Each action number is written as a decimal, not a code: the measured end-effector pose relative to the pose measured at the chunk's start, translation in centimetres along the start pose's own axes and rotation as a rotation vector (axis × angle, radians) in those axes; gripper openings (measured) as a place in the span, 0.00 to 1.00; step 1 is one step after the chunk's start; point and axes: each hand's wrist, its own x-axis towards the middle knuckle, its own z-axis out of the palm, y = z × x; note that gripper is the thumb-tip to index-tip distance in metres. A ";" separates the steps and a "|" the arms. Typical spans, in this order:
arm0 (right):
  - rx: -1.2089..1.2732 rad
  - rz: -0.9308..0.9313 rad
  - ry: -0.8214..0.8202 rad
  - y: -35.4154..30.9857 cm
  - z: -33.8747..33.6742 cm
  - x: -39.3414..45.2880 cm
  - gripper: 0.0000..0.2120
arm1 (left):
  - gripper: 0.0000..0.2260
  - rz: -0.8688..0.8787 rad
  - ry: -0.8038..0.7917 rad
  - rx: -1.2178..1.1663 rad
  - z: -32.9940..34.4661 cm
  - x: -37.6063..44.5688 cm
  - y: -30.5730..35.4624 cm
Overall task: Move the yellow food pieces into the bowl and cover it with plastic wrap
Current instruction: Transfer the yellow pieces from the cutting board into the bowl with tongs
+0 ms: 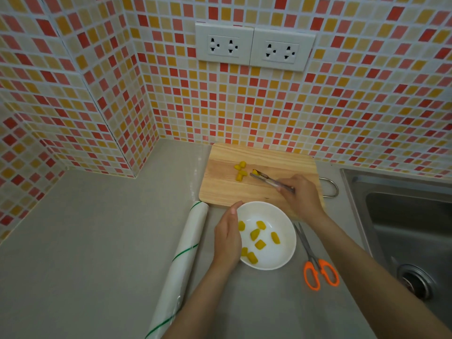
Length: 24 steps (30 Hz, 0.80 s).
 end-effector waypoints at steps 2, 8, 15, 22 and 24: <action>0.037 -0.025 -0.023 -0.1 -1.4 -2.6 0.11 | 0.15 0.002 -0.005 0.000 0.0 0.0 0.0; 0.024 -0.077 -0.209 -0.6 -4.2 -9.4 0.14 | 0.16 -0.014 -0.003 -0.006 0.1 0.0 0.2; -0.011 -0.112 -0.165 -0.3 -4.6 -7.3 0.17 | 0.16 -0.028 0.013 -0.013 0.1 -0.1 0.4; -0.073 0.031 -0.124 -0.9 -0.9 0.5 0.12 | 0.19 -0.050 0.033 -0.016 0.3 -0.1 0.4; -0.055 0.081 -0.141 -1.4 0.7 2.4 0.10 | 0.19 -0.044 0.031 -0.024 0.3 -0.1 0.3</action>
